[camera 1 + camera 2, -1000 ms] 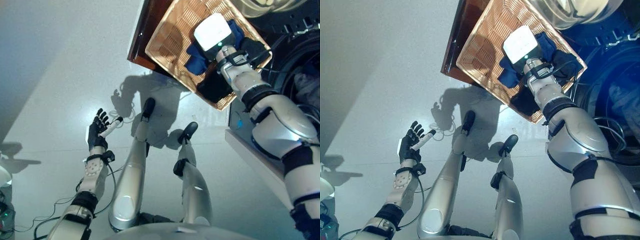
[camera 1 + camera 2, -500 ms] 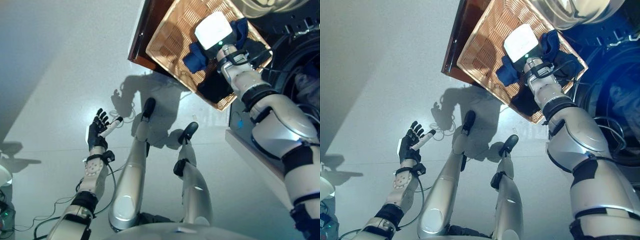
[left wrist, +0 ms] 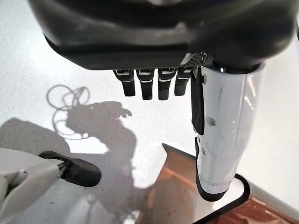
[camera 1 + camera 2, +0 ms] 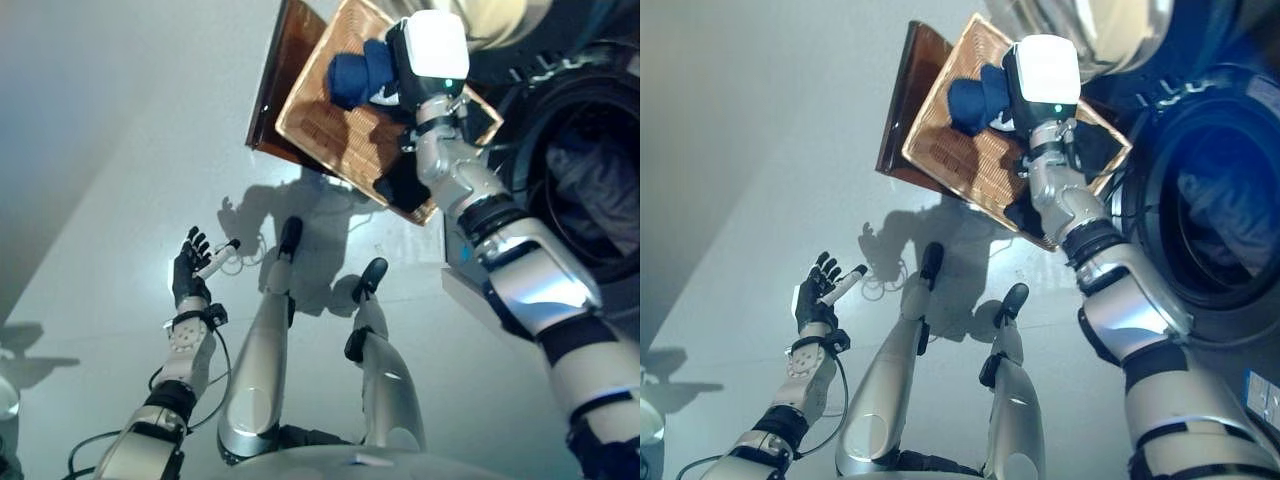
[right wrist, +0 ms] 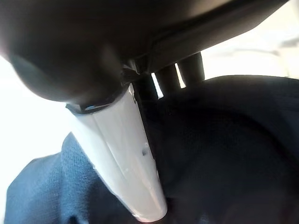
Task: Pick up the clothes and place them into the washing machine
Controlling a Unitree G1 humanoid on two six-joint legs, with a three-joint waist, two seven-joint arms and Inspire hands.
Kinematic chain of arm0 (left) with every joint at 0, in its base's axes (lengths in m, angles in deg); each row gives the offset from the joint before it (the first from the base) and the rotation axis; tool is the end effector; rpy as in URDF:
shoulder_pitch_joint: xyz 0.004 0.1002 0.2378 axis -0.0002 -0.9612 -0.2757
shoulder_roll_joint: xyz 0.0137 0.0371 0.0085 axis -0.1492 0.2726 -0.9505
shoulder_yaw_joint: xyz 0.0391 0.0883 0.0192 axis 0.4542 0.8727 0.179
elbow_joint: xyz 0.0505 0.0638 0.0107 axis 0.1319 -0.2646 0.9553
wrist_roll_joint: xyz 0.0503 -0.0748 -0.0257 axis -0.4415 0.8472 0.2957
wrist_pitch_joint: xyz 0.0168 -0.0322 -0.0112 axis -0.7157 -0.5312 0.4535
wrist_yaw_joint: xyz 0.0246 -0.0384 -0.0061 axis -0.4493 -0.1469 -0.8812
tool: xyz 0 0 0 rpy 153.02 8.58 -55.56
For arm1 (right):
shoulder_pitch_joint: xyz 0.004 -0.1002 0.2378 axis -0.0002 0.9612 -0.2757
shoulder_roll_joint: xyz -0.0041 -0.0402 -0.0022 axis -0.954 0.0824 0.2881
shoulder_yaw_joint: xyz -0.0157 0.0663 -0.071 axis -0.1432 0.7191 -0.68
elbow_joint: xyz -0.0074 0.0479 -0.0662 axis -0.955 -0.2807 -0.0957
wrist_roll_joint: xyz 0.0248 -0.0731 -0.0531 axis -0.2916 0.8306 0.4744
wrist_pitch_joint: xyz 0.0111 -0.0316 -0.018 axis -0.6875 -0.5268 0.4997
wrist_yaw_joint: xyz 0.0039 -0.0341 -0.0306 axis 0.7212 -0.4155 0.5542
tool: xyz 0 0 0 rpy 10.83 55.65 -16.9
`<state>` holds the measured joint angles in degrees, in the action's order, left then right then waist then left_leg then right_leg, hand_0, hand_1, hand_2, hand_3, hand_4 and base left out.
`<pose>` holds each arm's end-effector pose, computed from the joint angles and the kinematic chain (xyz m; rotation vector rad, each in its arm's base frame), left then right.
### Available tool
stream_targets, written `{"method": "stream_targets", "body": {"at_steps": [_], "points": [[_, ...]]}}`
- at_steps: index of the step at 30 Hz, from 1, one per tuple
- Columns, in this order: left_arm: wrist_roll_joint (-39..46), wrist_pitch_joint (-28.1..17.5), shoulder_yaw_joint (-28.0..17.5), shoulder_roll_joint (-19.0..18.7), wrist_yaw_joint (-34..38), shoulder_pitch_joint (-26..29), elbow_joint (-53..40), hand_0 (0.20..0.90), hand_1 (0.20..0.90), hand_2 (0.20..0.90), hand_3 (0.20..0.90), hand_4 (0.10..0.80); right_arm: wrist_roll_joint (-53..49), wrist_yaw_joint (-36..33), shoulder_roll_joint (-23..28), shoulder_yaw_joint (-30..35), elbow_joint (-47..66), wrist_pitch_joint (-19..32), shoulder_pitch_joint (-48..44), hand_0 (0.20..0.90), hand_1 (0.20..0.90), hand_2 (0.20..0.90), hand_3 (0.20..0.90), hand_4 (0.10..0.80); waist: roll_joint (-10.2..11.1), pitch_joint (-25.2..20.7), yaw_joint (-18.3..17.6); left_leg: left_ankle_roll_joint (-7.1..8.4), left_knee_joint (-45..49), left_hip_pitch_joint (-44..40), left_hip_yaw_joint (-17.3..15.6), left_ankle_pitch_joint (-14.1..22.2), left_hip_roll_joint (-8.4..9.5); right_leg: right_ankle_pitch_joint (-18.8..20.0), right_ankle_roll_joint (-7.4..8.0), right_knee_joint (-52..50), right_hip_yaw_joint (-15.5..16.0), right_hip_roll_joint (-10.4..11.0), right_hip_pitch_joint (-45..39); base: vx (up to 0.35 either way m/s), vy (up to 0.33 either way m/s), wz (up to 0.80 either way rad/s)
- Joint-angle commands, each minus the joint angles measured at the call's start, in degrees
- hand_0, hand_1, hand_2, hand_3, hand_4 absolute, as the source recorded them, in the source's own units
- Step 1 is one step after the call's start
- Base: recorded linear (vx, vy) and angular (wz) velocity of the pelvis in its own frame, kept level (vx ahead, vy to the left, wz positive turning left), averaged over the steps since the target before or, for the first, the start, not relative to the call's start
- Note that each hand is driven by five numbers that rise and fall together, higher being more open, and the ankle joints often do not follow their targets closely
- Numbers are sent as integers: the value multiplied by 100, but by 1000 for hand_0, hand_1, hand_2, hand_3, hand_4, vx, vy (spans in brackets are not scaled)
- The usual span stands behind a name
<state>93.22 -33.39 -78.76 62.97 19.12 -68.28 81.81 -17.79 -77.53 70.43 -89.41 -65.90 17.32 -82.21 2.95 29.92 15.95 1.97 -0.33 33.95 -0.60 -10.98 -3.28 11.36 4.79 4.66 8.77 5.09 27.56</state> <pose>0.2122 0.2033 -0.0165 -0.1351 0.2100 0.4144 0.3544 -0.1416 0.2068 -1.0704 -0.6157 -0.3454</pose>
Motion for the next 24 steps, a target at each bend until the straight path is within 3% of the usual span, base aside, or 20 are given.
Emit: {"method": "stream_targets", "body": {"at_steps": [1,3,5,6,7,8,11,12,13,15,16,24], "points": [[-132,-111,-74,109,196,-216,172,900,900,900,900,800,-2177,-184,-57,596,954,1185,264,200,200,200,200,300,-253,-388,-69,283,-467,-188,7,1,147,-329,222,-347,54,-5,-591,71,-2,-15],[-126,-72,-98,125,184,-241,209,900,900,900,900,800,-2583,-75,-128,736,1133,1331,509,200,200,200,200,300,-258,-439,-94,272,-467,-226,-2,4,140,-325,222,-341,39,-4,-612,35,5,-9],[-207,51,-167,150,124,-285,368,900,900,900,900,800,-4016,416,-437,1147,1605,1882,1248,200,200,200,200,300,-284,-548,-140,260,-467,-415,-93,61,132,-355,233,-319,-28,30,-757,74,5,-11],[-206,50,-163,150,123,-285,368,900,900,900,900,800,-4018,419,-434,1151,1609,1880,1252,200,200,200,200,300,-286,-559,-139,258,-467,-398,-89,47,131,-341,233,-313,-24,28,-744,80,3,-16],[-185,91,-205,194,87,-319,426,900,900,900,900,800,-4990,849,-693,1324,1964,2164,1802,200,200,200,200,300,-318,-608,-184,242,-467,-510,-149,97,136,-379,238,-335,-58,54,-818,31,6,-21],[-185,91,-203,195,87,-319,425,900,900,900,900,800,-4993,852,-690,1327,1965,2164,1804,200,200,200,200,300,-321,-626,-186,241,-467,-485,-141,82,135,-365,238,-329,-51,51,-799,59,11,-22],[-136,157,-218,278,-30,-395,527,900,900,900,900,800,-6912,1613,-1250,1524,2257,2515,2646,200,200,200,200,300,-432,-732,-256,218,-467,-654,-217,138,154,-401,240,-348,-142,81,-877,53,14,-18],[-135,156,-216,278,-31,-398,528,900,900,900,900,800,-6922,1623,-1247,1524,2254,2517,2651,200,200,200,200,300,-431,-739,-255,218,-467,-650,-217,138,154,-401,240,-348,-142,81,-873,44,8,-7],[-66,169,-183,313,-61,-397,598,900,900,900,900,800,-7949,1942,-1574,1655,2261,2695,2895,200,200,200,200,300,-484,-757,-274,209,-467,-724,-266,176,174,-417,243,-338,-196,92,-911,30,16,-9],[-46,180,-141,347,-80,-393,632,900,900,900,900,800,-8317,2068,-1689,1739,2237,2731,2976,200,200,200,200,300,-519,-793,-291,204,-467,-716,-275,172,177,-404,243,-324,-205,97,-902,27,11,-8],[25,194,-69,420,-128,-364,764,900,900,900,900,800,-9289,2405,-2045,1969,2076,2886,3067,200,200,200,200,300,-591,-831,-296,202,-467,-775,-305,226,195,-427,247,-309,-250,108,-923,21,5,-7],[469,142,73,619,-341,-332,972,900,900,900,900,800,-10385,2684,-2405,2726,1697,3235,3074,200,200,200,200,300,-781,-996,-317,183,-467,-760,-352,260,225,-417,246,-281,-314,121,-868,3,0,0]]}}
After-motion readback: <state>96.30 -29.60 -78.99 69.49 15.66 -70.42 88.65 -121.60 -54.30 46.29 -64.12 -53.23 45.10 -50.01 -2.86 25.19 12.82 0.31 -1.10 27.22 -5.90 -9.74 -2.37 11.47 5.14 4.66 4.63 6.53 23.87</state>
